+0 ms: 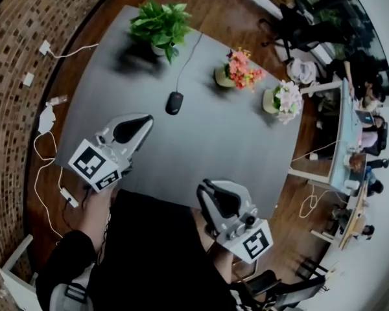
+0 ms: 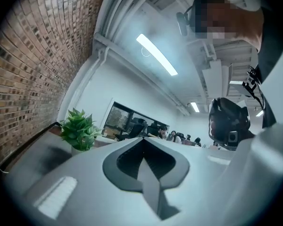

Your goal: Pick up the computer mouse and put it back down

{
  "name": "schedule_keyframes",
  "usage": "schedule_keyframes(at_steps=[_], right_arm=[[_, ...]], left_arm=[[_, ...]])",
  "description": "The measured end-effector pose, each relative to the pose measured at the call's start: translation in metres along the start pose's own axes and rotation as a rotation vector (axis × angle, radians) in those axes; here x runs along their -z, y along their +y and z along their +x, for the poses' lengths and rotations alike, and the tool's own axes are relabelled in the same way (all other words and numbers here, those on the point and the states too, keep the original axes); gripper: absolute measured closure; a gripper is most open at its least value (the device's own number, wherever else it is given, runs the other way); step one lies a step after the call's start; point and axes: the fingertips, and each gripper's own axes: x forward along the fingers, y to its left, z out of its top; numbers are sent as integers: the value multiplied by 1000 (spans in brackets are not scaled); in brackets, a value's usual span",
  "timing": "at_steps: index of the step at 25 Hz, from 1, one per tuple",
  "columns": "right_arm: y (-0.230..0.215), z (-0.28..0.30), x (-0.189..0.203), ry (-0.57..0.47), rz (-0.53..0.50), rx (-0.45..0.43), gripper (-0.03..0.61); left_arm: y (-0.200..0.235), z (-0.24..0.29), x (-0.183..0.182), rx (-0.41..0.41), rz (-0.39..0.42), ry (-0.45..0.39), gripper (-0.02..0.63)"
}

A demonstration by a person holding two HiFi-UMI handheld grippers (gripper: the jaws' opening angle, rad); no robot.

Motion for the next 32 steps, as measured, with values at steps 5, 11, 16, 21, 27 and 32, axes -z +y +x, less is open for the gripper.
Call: schedule_keyframes(at_steps=[5, 11, 16, 21, 27, 32], right_arm=[[-14, -27, -2, -40, 17, -17, 572], [-45, -66, -13, -133, 43, 21, 572], [-62, -102, 0, -156, 68, 85, 572], [-82, -122, 11, -141, 82, 128, 572], [-92, -127, 22, -128, 116, 148, 567], [-100, -137, 30, -94, 113, 184, 566]], left_arm=[[-6, 8, 25, -61, -7, 59, 611], [-13, 28, 67, -112, -35, 153, 611], [-5, 59, 89, -164, 14, 240, 611], [37, 96, 138, -296, 46, 333, 604], [112, 128, 224, -471, 41, 515, 248], [148, 151, 291, -565, 63, 666, 216]])
